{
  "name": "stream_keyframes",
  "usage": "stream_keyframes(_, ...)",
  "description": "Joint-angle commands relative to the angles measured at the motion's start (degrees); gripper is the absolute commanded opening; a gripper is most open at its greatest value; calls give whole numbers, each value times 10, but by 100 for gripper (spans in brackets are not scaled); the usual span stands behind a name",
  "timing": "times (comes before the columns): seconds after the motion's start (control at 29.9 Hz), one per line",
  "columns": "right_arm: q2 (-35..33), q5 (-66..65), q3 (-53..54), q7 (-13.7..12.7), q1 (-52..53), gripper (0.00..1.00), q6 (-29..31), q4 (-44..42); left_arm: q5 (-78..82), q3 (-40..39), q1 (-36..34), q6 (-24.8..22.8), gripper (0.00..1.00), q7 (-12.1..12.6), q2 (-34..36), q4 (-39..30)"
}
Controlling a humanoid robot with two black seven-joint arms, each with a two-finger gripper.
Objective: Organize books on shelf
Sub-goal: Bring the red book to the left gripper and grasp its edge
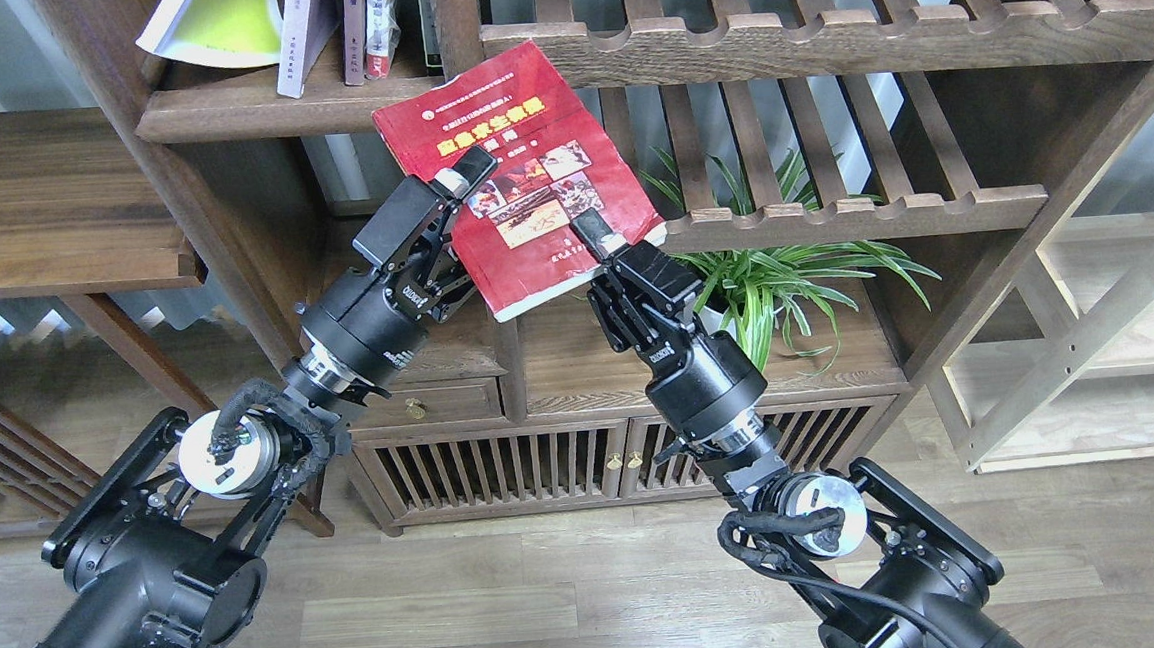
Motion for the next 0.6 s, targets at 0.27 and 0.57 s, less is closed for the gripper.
stream_keyframes(0.27, 0, -3, -4, -3, 1, 0, 0, 0, -4, -5, -5, -1, 87, 22, 33, -4)
stream_keyframes(0.57, 0, -3, -4, -4, 3, 0, 0, 0, -10, -3, -3, 6, 78, 24, 56, -3)
